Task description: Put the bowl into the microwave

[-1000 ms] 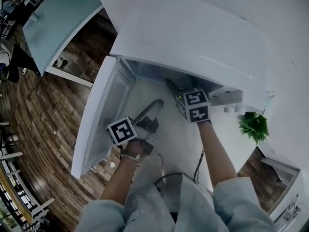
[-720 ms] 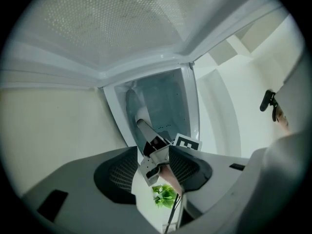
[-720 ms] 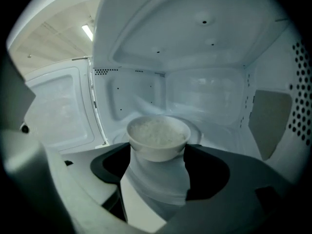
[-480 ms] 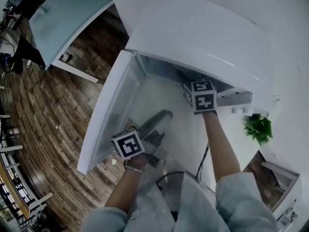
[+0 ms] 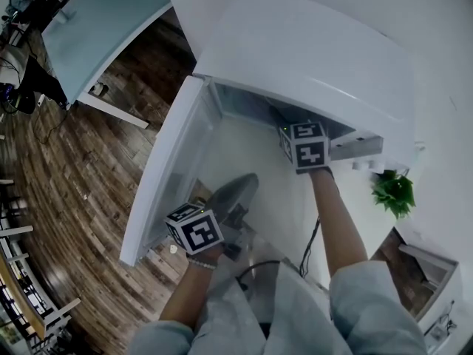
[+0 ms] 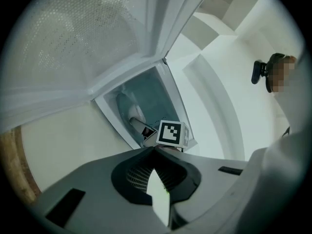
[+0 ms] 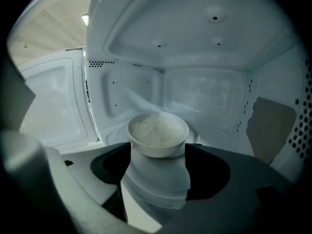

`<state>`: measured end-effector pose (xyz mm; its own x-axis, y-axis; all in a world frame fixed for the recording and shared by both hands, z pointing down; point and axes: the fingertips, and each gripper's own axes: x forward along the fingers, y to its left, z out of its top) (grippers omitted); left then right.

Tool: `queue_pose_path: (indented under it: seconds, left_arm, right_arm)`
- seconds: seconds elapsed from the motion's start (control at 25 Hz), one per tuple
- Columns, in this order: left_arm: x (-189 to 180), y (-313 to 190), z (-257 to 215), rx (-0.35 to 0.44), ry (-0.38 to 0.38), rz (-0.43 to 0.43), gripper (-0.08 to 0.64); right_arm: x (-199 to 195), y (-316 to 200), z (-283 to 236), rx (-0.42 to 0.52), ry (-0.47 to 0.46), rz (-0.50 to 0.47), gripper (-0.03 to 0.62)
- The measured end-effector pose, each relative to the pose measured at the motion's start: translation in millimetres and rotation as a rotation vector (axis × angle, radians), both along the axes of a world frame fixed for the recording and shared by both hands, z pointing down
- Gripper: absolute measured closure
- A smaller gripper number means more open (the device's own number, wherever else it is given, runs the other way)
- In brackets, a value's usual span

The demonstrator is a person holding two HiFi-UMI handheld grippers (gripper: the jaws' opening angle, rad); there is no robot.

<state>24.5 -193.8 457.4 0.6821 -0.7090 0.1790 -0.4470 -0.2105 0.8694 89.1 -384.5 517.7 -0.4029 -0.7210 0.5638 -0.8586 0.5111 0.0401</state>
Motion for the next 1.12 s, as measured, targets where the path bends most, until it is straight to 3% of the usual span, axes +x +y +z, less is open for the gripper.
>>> queue_pose_path:
  seconds: [0.24,0.4,0.52,0.8,1.12]
  left_arm:
    - [2,1,-9,0.039,-0.032,0.013,0.568]
    - [5,1,-12,0.071,-0.096,0.035,0.561]
    - [7,2,-14,0.091,-0.144,0.053,0.561]
    - [11,2,-23,0.14,-0.233,0.077,0.561]
    - [15,3,-44,0.199,-0.29,0.085,0.561]
  right_arm:
    - [7,15,-12,0.017,0.012,0.003,0.244]
    - [13,30,-20,0.024,-0.003,0.014,0.264]
    - [16,44,-30,0.045,-0.013,0.011,0.342]
    - [19,81,-57,0.081,-0.046,-0.017,0.591]
    - [22,119,-102,0.105,-0.253,-0.043,0.594]
